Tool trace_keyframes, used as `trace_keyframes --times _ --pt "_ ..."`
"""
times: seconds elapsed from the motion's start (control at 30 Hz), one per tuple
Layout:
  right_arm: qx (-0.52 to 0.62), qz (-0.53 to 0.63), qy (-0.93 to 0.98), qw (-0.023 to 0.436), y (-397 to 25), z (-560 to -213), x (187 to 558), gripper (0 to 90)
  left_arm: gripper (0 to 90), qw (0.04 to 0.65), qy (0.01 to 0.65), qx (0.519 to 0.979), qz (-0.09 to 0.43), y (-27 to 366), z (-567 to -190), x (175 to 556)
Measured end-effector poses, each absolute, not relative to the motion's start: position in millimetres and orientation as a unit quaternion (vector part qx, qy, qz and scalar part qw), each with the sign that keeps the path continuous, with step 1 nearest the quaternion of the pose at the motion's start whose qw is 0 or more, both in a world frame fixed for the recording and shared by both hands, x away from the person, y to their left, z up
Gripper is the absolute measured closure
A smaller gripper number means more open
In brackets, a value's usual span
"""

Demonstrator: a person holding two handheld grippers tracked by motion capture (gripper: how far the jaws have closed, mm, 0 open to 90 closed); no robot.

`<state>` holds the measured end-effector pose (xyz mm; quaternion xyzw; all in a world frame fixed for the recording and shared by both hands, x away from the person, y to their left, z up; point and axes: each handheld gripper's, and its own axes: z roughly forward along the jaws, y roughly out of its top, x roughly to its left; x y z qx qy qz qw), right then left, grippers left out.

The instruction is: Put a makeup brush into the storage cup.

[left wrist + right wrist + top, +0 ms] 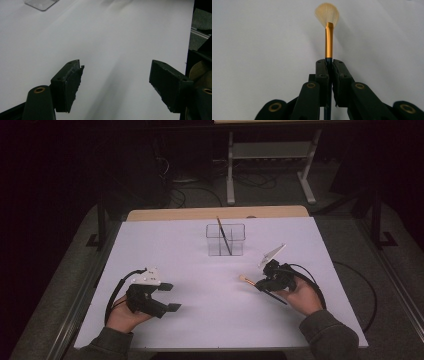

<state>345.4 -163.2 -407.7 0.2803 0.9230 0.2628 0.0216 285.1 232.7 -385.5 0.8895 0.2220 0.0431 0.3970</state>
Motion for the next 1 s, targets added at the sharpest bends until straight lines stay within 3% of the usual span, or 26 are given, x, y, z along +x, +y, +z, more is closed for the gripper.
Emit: trace_keyframes --times 1.0 --pt "0.171 0.329 0.929 0.014 -134.2 -365.1 317.4 82.7 27.6 0.395 0.171 0.902 0.027 189.5 -354.8 293.6"
